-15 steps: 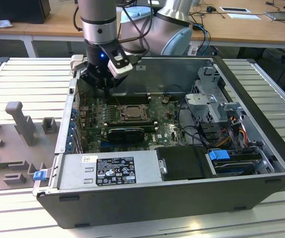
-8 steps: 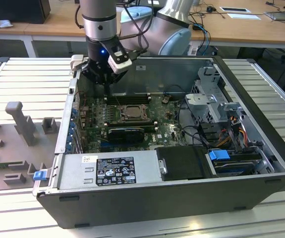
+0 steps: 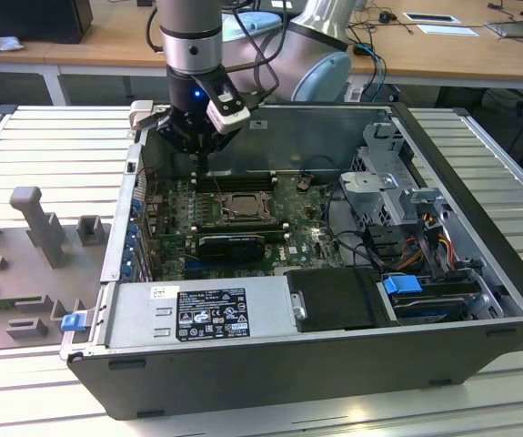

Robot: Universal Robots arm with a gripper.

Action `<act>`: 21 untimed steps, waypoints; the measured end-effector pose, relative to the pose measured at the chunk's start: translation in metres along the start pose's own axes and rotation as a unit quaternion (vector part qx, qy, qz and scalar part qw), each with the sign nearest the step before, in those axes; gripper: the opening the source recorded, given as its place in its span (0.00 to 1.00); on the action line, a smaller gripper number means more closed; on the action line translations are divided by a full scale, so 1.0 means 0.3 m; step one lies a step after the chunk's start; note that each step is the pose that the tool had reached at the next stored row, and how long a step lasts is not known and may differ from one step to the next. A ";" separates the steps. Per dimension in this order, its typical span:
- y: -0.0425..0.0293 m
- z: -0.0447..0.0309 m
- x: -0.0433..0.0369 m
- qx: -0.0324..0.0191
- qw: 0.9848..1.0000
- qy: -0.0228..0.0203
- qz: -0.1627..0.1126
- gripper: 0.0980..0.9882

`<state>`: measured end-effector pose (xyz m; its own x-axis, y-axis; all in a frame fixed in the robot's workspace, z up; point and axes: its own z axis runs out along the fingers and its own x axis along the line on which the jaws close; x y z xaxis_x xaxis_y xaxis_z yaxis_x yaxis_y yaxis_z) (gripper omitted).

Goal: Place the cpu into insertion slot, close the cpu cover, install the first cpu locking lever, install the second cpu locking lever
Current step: 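Install the first cpu locking lever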

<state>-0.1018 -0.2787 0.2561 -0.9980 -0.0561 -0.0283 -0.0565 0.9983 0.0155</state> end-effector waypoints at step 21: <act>-0.036 0.059 -0.185 -0.041 0.999 -0.002 0.002 0.01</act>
<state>-0.0452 -0.2861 0.2398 -0.9981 -0.0518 -0.0326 -0.0548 0.9938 0.0969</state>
